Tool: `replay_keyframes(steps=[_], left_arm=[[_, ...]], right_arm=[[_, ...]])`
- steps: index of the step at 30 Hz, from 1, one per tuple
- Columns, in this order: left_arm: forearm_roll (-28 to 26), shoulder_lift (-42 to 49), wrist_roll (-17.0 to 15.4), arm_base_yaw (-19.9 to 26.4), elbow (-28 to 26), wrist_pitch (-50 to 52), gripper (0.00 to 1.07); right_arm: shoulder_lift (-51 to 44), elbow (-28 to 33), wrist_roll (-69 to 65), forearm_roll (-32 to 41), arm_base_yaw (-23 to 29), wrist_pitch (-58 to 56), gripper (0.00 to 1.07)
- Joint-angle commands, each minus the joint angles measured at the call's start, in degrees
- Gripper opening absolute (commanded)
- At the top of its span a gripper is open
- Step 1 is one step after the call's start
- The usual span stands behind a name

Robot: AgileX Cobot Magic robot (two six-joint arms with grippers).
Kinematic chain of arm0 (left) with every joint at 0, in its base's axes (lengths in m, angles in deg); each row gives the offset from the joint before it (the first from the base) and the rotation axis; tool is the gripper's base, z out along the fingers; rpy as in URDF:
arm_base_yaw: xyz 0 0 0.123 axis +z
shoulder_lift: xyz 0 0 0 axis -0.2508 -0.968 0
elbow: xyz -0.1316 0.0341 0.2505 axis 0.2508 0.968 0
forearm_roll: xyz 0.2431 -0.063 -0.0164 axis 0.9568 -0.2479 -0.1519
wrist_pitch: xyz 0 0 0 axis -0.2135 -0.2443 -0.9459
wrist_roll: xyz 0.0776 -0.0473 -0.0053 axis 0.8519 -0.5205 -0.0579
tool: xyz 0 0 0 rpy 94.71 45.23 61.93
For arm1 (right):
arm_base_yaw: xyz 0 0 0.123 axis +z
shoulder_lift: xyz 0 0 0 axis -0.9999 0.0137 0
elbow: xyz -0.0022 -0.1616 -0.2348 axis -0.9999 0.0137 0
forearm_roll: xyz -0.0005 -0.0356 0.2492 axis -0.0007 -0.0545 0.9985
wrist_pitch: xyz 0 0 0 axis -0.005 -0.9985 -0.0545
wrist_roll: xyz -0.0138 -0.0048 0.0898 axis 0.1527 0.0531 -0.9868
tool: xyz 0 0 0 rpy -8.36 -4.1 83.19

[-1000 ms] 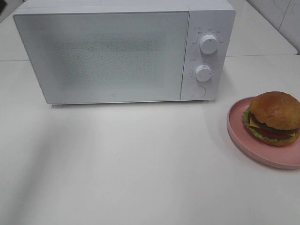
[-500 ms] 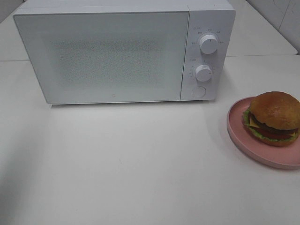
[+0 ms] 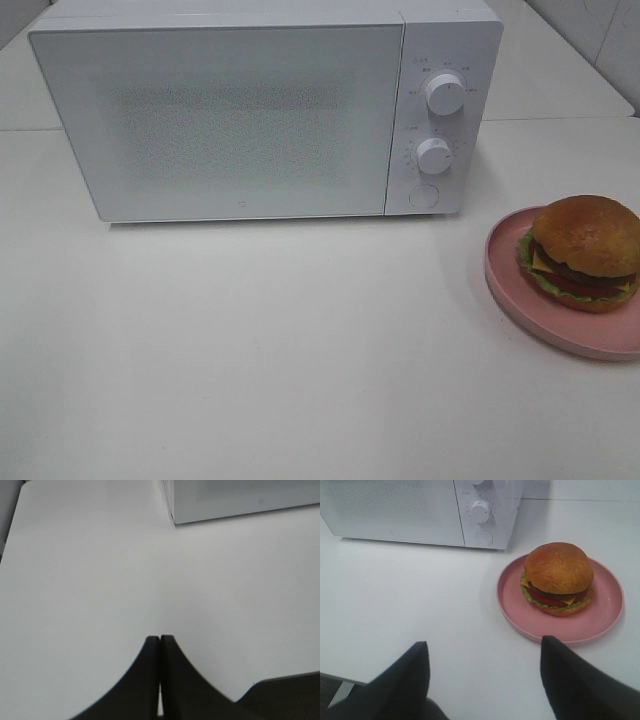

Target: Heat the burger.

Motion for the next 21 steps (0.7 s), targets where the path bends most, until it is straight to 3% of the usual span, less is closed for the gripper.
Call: replay_keyframes(steps=[1,9,15,21], left_arm=[[-0.4,6.8,0.7,0.3,1.9,-0.5,0.0],[-0.7,10.6,1.1,0.3,4.0,-1.9,0.0],[-0.8,10.8,1.1,0.3,6.7,5.7,0.0],[-0.6,10.7,1.1,0.3,6.8,6.2,0.0]], right_arm=[[-1.3,0.1,-0.2,0.0,-0.1,0.9,0.61],[-1.3,0.1,-0.3,0.2,-2.6,1.0,0.61],[-1.4,0.1,-0.3,0.2,-10.1,1.0,0.61],[-1.5,0.1,-0.3,0.2,-10.9,1.0,0.61]])
